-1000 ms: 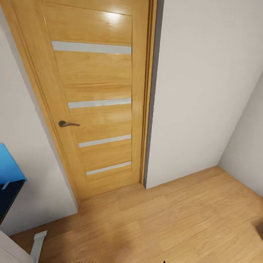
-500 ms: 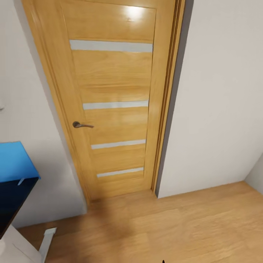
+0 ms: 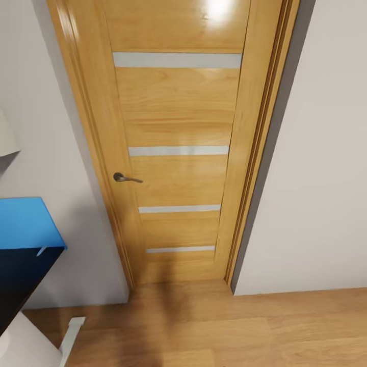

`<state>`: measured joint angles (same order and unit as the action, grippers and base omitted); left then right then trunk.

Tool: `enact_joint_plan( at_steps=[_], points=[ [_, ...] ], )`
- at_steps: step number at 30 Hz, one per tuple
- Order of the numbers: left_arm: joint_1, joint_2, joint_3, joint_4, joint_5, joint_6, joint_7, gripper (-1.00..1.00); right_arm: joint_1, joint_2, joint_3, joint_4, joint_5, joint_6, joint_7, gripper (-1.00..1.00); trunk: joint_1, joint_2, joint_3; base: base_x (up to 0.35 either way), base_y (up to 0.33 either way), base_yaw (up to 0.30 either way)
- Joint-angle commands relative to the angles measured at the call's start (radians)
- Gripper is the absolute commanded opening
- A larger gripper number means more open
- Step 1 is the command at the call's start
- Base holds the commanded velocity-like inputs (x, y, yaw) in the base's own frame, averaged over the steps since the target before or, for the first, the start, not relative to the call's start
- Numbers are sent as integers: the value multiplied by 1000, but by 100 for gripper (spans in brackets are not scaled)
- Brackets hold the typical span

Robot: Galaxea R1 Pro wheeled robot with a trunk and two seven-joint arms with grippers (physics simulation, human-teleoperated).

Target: In the bedroom, organize the workspace by keeping the computer under the desk, ensuring the monitor is on the desk, placing the keyboard on the desk next to the monitor, placing the mouse on the desk next to the keyboard, moving the folder from the swivel chair onto the desk next to the mouse, stacking the notebook on top of the folder with the pen on top of the notebook, and positioning the swivel chair next to the desk.

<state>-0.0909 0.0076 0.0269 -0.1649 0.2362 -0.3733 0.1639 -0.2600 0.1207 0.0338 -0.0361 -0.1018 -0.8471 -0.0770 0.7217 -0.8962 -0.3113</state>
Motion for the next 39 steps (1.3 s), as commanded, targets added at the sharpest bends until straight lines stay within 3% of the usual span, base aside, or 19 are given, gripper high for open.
enact_joint_plan(
  at_steps=[1, 25, 39],
  points=[
    [-1, 0, 2, 1, 2, -4, 0, 100, -1, 0, 5, 0, -8, -3, 0, 100, 1, -1, -1, 215, -197, 287],
    [-1, 0, 2, 1, 2, -3, 0, 100, 0, 1, 5, 1, -7, -5, -1, 100, 1, -1, -1, 145, -225, 287],
    [-1, 0, 2, 2, 2, 16, 0, 100, 0, 11, 5, 1, -3, -23, -53, 100, 1, -1, -1, 148, -308, 288]
  ],
)
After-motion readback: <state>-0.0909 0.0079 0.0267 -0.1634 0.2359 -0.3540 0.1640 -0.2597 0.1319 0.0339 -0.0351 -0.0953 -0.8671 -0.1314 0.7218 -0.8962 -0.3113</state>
